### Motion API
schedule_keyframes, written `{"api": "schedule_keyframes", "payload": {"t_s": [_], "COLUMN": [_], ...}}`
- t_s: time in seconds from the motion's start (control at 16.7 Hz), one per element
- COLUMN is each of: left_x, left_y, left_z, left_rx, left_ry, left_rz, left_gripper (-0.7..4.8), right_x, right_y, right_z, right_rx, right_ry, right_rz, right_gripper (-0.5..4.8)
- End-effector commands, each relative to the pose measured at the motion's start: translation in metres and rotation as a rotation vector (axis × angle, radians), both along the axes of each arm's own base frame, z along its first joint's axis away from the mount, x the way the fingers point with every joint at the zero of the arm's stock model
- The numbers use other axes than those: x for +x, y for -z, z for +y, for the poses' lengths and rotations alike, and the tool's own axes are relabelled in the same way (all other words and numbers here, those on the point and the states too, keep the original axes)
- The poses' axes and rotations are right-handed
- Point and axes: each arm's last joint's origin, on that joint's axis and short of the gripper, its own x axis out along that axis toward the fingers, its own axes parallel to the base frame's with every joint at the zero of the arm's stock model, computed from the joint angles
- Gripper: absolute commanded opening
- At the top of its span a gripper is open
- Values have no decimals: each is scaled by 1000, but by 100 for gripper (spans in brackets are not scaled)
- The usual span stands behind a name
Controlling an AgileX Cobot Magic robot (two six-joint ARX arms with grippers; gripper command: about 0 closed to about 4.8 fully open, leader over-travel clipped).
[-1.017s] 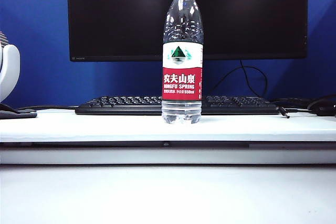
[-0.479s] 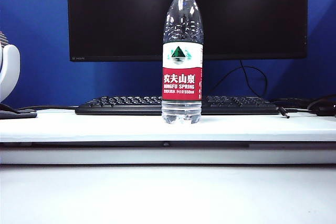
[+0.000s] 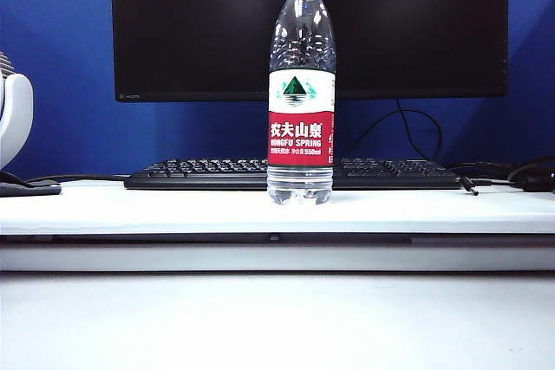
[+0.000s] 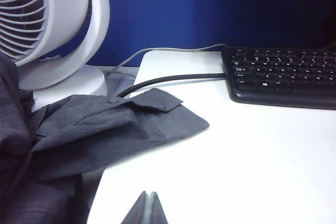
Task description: Unscrew the cap from the plastic bottle on the table.
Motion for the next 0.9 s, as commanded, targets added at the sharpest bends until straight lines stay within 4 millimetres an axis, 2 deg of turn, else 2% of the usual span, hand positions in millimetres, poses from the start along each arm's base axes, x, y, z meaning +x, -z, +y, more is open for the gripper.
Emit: {"api": "schedule_keyframes", "payload": {"t_s": [0.06, 0.9], "left_x": [0, 0], "left_y": [-1, -1], "left_z": [0, 0], "left_rx": [7, 7], "left_ry": [5, 5], "left_rz": [-13, -13], "left_gripper": [-5, -5], "right_x": [0, 0], "right_y": [1, 1], "right_z": [0, 0], "right_rx": [-1, 6], "right_ry": [-5, -2], "right_rz": [-11, -10], "right_gripper": [-1, -1]}}
